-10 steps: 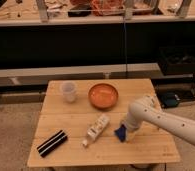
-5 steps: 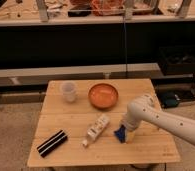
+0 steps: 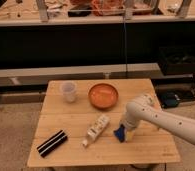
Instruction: Place the white sponge in the ceramic bowl
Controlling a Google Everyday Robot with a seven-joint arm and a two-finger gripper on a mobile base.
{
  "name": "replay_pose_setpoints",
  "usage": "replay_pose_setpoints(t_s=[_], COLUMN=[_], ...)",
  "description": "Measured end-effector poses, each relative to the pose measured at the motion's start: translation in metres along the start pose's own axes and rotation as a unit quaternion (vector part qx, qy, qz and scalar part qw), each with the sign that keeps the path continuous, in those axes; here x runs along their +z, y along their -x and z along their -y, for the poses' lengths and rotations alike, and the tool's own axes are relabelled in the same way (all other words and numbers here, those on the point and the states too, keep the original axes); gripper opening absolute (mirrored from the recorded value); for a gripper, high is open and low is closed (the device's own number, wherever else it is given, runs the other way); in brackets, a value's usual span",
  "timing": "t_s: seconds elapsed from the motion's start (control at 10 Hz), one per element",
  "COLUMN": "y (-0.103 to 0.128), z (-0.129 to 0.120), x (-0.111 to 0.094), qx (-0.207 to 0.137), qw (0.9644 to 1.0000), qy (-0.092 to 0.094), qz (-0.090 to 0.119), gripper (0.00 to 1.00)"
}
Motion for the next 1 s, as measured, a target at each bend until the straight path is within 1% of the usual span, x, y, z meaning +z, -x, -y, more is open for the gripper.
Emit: replay_pose_setpoints(t_s=[1.0], y=[0.001], z=[0.012], x=[-0.002], qx=[0.005], qw=[1.0], qy=[-0.005], qz=[-0.004], gripper=[0.04])
